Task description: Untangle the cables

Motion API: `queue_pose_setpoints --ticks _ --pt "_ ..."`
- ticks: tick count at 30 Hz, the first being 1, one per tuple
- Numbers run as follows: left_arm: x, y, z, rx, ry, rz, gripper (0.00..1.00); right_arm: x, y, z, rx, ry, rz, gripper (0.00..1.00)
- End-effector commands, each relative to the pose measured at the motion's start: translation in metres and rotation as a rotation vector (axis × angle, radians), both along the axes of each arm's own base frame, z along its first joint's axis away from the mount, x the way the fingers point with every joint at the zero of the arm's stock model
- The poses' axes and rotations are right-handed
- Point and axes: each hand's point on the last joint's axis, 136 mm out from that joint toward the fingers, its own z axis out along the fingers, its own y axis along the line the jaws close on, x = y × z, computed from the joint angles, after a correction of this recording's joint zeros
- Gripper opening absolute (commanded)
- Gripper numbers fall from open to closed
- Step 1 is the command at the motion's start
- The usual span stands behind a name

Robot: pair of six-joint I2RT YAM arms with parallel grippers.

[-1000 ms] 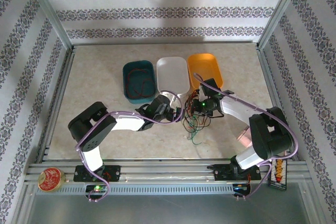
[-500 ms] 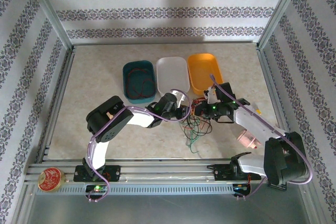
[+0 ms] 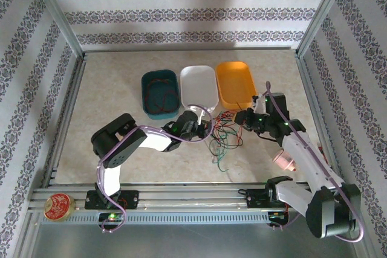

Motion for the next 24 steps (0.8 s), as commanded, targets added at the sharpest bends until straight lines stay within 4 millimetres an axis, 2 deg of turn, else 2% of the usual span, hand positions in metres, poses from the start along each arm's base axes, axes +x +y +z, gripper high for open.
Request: queue_pose_setpoints --ticks 1,5,10,19,22,24 --pt "-0.004 0.073 -0.044 0.185 0.090 0.212 0.00 0.010 -0.033 0.013 -0.094 -0.052 -0.156 0.00" --pt "-0.017 0.111 -0.039 0.234 0.092 0.293 0.00 0.007 -0.056 0.002 -0.173 -0.030 -0.263 0.00" --pt "-0.027 0.154 -0.024 0.281 0.079 0.383 0.00 -0.003 -0.082 -0.026 -0.294 0.070 -0.364 0.00" --pt "-0.035 0.208 0.006 0.318 0.064 0.510 0.00 -0.023 -0.117 -0.071 -0.490 0.229 -0.452 0.00" --pt "-0.038 0.218 0.015 0.311 0.035 0.524 0.00 -0.024 -0.113 -0.080 -0.490 0.249 -0.428 0.00" --pt "-0.039 0.212 0.019 0.307 0.016 0.477 0.00 -0.022 -0.103 -0.084 -0.450 0.253 -0.387 0.16"
